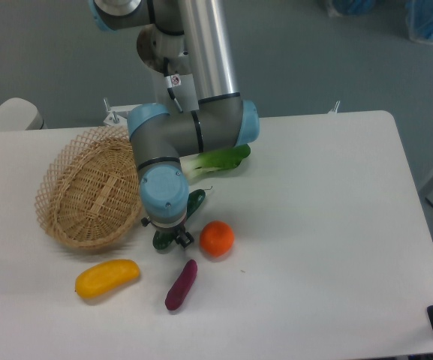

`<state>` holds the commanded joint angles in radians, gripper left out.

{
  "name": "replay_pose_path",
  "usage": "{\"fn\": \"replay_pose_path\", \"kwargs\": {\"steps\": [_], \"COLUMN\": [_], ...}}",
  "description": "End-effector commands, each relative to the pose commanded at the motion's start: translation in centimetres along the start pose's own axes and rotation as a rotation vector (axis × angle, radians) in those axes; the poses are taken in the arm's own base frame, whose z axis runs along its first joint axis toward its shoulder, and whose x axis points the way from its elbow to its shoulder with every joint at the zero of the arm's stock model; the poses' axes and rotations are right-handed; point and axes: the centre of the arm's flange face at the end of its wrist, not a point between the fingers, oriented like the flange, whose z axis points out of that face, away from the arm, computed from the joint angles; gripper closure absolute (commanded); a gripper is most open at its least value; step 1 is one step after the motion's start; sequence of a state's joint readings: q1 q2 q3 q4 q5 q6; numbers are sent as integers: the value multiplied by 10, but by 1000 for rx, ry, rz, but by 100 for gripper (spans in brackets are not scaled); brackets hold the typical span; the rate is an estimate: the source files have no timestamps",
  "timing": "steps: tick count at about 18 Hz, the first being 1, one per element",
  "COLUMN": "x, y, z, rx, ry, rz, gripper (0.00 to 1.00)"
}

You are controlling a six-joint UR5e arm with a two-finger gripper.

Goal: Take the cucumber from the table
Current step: 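Close the gripper around the middle of the cucumber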

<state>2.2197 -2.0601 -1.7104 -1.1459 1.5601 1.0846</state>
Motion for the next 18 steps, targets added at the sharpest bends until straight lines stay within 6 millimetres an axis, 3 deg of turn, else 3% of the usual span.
{"fn": "replay_pose_path", "kwargs": {"steps": [4, 8, 18], "x": [-2, -6, -31], "y": [-1, -3, -5], "z": [-1, -6, -52], "rx": [2, 4, -10], "ry": [-3, -10, 25], "rz": [-50, -77, -87], "gripper": [59, 80, 82]}}
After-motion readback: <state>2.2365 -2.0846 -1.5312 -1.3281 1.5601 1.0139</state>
